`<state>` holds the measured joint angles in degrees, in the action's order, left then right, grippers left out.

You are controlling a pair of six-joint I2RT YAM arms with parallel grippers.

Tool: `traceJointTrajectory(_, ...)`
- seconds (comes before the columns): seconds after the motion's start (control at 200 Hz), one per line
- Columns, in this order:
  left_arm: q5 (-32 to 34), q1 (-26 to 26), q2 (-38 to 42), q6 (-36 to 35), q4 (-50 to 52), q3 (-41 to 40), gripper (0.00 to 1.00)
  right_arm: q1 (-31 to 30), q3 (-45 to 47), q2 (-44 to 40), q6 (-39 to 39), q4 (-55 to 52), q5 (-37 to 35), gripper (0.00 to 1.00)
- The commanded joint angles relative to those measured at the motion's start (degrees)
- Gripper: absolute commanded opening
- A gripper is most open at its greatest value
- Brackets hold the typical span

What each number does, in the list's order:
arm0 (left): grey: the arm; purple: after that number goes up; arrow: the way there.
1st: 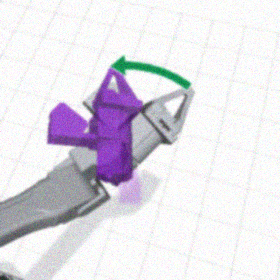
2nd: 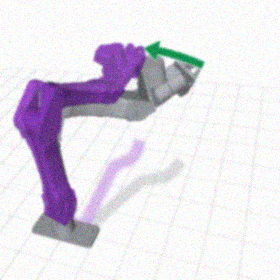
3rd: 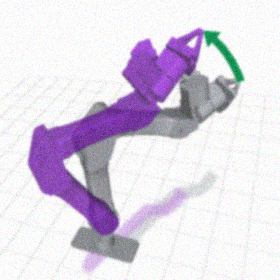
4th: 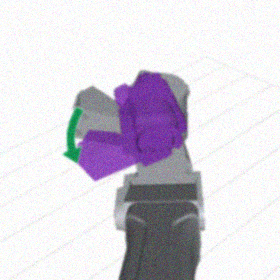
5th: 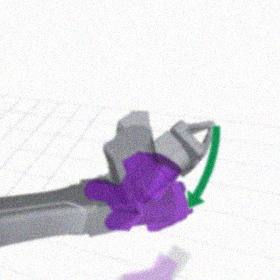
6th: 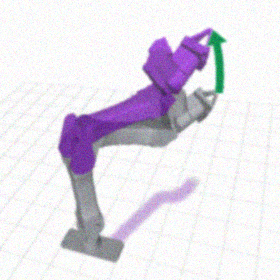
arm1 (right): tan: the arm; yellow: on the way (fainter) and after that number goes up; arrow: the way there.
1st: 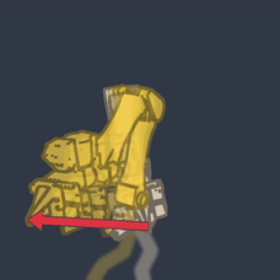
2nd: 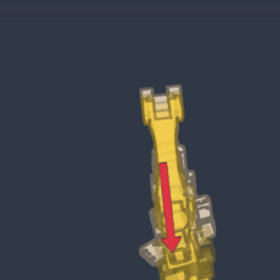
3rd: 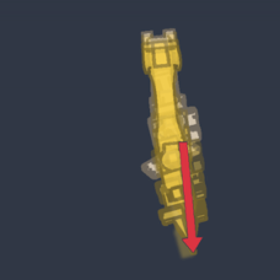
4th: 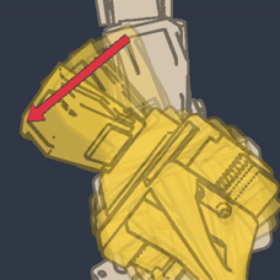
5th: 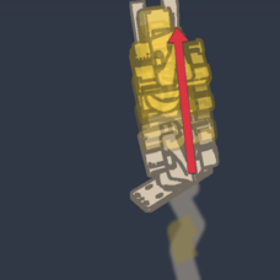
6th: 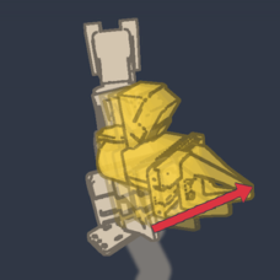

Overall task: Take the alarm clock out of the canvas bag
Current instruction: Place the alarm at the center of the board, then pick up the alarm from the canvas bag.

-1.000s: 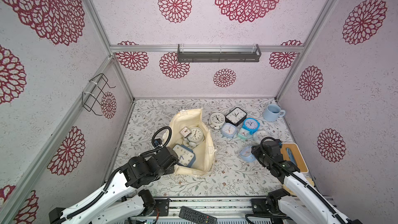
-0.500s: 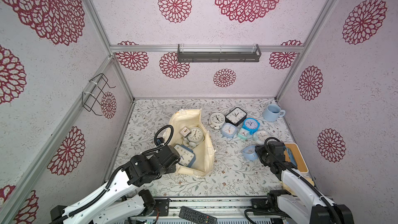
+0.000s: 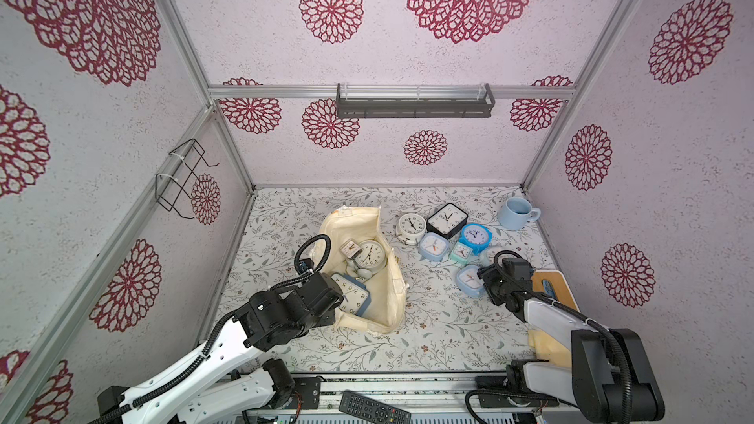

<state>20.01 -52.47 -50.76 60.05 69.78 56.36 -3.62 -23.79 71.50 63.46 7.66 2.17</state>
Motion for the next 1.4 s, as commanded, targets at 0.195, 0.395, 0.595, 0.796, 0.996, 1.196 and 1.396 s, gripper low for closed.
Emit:
traceJointTrajectory(0.195, -0.90, -0.63, -0.53, -0.90, -0.12, 1.30, 0.00, 0.37, -4.60, -3.78, -3.25, -6.81, -0.31, 0.74)
traceJointTrajectory(0.395, -2.10, -0.79, 1.63, -1.19, 0.80, 1.21, 0.00, -1.04, -10.93, -16.32, -8.40, -17.65, -2.19, 0.76)
traceJointTrajectory(0.595, -2.78, -0.95, 4.28, -2.43, -0.44, 1.43, 0.00, -16.82, -21.05, -25.19, -18.45, -19.22, 2.53, 0.72)
traceJointTrajectory(0.796, -2.47, -0.81, 4.72, -2.57, -3.17, 0.68, 0.00, -38.94, -33.73, -18.42, -21.28, -20.17, 4.79, 0.70)
traceJointTrajectory(0.996, -1.92, -0.97, 3.63, -2.31, -4.04, 1.08, 0.00, -55.40, -41.89, -5.35, -17.23, -19.34, -2.65, 0.70)
traceJointTrajectory(1.196, -0.82, -0.97, 3.54, -2.04, -4.12, 1.56, 0.00, -59.00, -43.88, 7.94, -4.10, -15.86, -8.73, 0.70)
traceJointTrajectory(1.396, -0.82, -1.05, 2.68, -2.38, -5.79, 1.26, 0.00, -59.16, -46.72, 19.91, 5.90, -9.86, -17.39, 0.72)
